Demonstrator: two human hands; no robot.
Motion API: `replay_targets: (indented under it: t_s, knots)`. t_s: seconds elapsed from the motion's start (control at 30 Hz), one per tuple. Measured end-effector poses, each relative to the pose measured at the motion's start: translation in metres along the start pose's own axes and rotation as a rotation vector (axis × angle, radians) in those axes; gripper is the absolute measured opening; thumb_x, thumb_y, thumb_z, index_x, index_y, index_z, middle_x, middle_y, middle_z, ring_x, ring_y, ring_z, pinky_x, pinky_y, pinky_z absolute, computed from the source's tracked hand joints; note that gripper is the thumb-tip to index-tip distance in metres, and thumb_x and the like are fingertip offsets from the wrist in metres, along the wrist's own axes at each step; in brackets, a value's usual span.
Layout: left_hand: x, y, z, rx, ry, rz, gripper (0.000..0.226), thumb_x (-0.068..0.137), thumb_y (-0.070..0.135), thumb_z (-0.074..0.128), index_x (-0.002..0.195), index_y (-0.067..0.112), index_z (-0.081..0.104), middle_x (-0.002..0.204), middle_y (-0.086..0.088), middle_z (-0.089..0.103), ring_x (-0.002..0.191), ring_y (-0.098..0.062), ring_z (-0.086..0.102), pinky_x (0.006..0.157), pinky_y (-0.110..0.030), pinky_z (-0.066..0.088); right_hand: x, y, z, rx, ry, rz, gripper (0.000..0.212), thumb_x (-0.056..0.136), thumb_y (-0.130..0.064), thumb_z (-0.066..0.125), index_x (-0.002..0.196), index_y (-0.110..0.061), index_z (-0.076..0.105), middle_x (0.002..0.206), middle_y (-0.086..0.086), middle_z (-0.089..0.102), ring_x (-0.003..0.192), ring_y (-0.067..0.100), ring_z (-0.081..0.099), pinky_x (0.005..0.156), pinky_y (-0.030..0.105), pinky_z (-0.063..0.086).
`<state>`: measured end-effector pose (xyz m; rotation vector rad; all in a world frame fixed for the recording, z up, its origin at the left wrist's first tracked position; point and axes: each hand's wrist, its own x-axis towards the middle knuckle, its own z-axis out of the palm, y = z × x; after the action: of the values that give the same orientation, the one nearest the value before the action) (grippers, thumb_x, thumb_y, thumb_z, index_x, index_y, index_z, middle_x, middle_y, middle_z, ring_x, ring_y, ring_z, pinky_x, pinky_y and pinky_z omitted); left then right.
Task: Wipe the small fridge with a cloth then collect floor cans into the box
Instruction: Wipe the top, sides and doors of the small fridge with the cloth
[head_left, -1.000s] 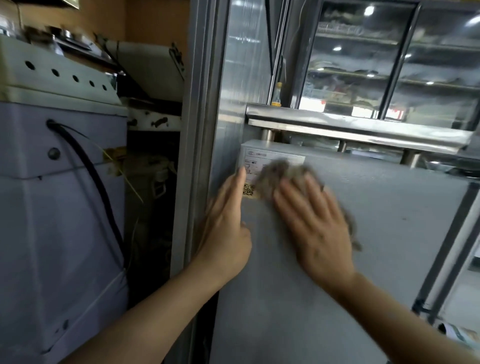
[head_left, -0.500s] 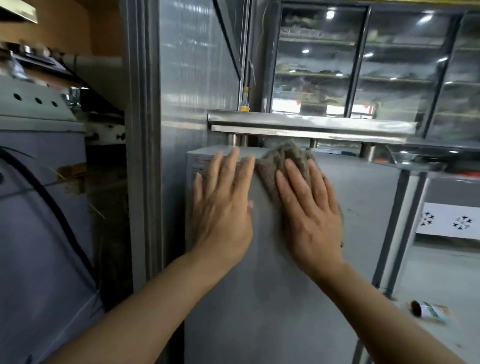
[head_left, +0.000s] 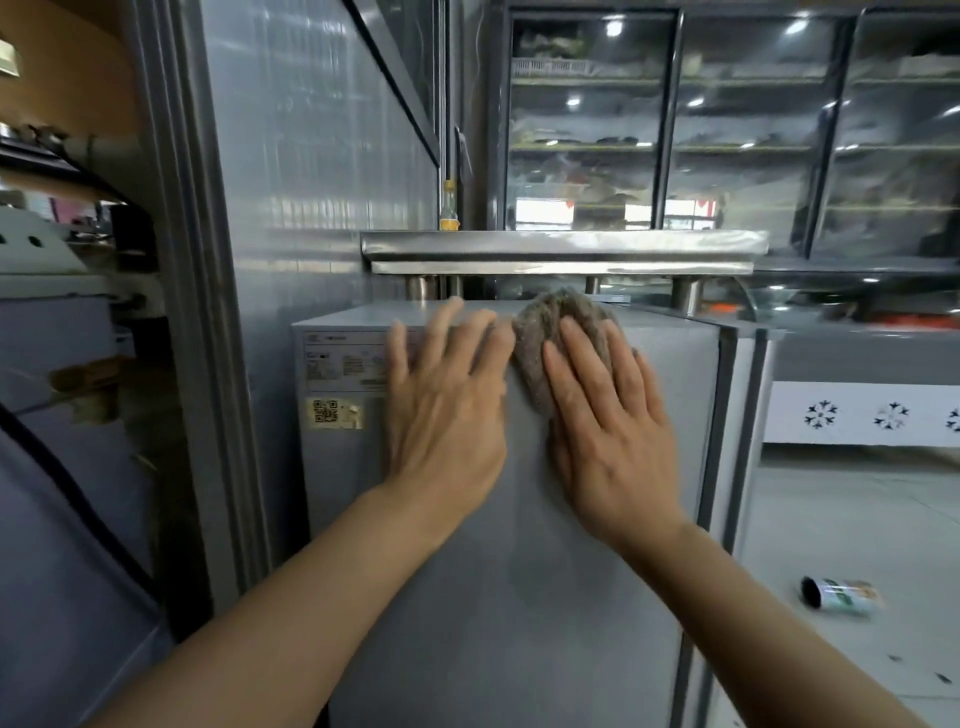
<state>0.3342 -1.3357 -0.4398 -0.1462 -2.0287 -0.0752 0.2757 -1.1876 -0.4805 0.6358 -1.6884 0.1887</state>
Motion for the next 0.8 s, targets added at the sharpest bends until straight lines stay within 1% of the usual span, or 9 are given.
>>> replay_targets:
  t_s: [0.07,0.13,0.23,0.3,0.4,0.5,0.63,0.7,0.8]
  knots:
    - [0.003,0.011,0.005,-0.042,0.014,-0.014,0.048,0.082,0.011,0.051,0.13,0.017,0.049,0.131,-0.002,0.052,0.129,-0.026,0.041,0.108,-0.055,0.021,-0.032,-0.001,0.007,-0.008,0.058,0.1,0.057,0.087,-0.015,0.045,0.142,-0.004,0.034,0.152,0.014,0.025,0.142,0.038,0.017,0.114,0.052,0.022]
    - [0.002,0.014,0.009,-0.066,0.029,-0.05,0.052,0.082,0.009,0.054,0.133,0.018,0.048,0.131,-0.002,0.052,0.126,-0.026,0.042,0.108,-0.056,0.021,-0.086,-0.011,0.012,-0.022,0.028,0.212,0.057,0.086,-0.015,0.042,0.14,-0.002,0.031,0.151,0.015,0.023,0.141,0.041,0.017,0.11,0.056,0.027]
    - [0.002,0.015,0.011,-0.022,0.043,-0.028,0.054,0.079,0.012,0.064,0.131,0.019,0.05,0.126,-0.004,0.053,0.12,-0.029,0.046,0.105,-0.058,0.026,-0.131,-0.013,0.01,-0.072,-0.078,0.196,0.06,0.082,-0.015,0.044,0.14,-0.005,0.028,0.15,0.011,0.023,0.143,0.037,0.012,0.108,0.055,0.027]
    - [0.004,0.019,0.012,0.0,0.04,-0.038,0.054,0.077,0.014,0.067,0.129,0.02,0.052,0.123,-0.008,0.054,0.116,-0.033,0.048,0.102,-0.059,0.029,-0.11,-0.005,0.006,-0.091,-0.088,0.205,0.062,0.085,-0.019,0.041,0.143,-0.009,0.024,0.153,0.008,0.02,0.145,0.033,0.01,0.116,0.047,0.016]
    - [0.006,0.027,0.013,0.015,0.033,-0.059,0.053,0.078,0.019,0.065,0.129,0.022,0.053,0.123,-0.012,0.053,0.116,-0.036,0.046,0.1,-0.06,0.028,-0.047,0.011,-0.001,-0.098,0.02,0.286,0.061,0.09,-0.025,0.037,0.147,-0.011,0.019,0.156,0.005,0.012,0.145,0.031,0.009,0.118,0.042,0.006]
    - [0.012,0.042,0.019,-0.008,0.045,0.024,0.051,0.081,0.02,0.062,0.131,0.021,0.051,0.126,-0.008,0.054,0.119,-0.034,0.046,0.102,-0.058,0.029,-0.029,0.02,0.001,-0.085,0.089,0.323,0.06,0.092,-0.025,0.038,0.147,-0.01,0.02,0.156,0.006,0.011,0.145,0.03,0.009,0.118,0.042,0.007]
    - [0.016,0.069,0.027,-0.075,0.057,0.03,0.051,0.081,0.016,0.061,0.131,0.019,0.051,0.126,-0.007,0.056,0.119,-0.032,0.048,0.104,-0.057,0.03,-0.093,0.008,0.005,-0.056,0.053,0.422,0.059,0.091,-0.024,0.037,0.145,-0.005,0.023,0.157,0.01,0.011,0.145,0.034,0.011,0.115,0.047,0.018]
    - [0.015,0.07,0.03,-0.074,0.066,0.008,0.054,0.079,0.014,0.063,0.131,0.02,0.051,0.127,-0.007,0.055,0.119,-0.032,0.047,0.105,-0.057,0.029,-0.113,0.011,0.003,-0.075,-0.006,0.396,0.057,0.093,-0.025,0.032,0.144,-0.004,0.021,0.157,0.01,0.007,0.145,0.033,0.007,0.116,0.046,0.015]
    - [0.014,0.069,0.033,-0.071,0.078,0.006,0.054,0.077,0.014,0.065,0.129,0.02,0.053,0.124,-0.009,0.056,0.117,-0.034,0.048,0.104,-0.058,0.029,-0.09,0.026,-0.004,-0.117,-0.01,0.321,0.055,0.092,-0.018,0.032,0.143,-0.001,0.022,0.156,0.012,0.011,0.144,0.036,0.007,0.118,0.044,0.009]
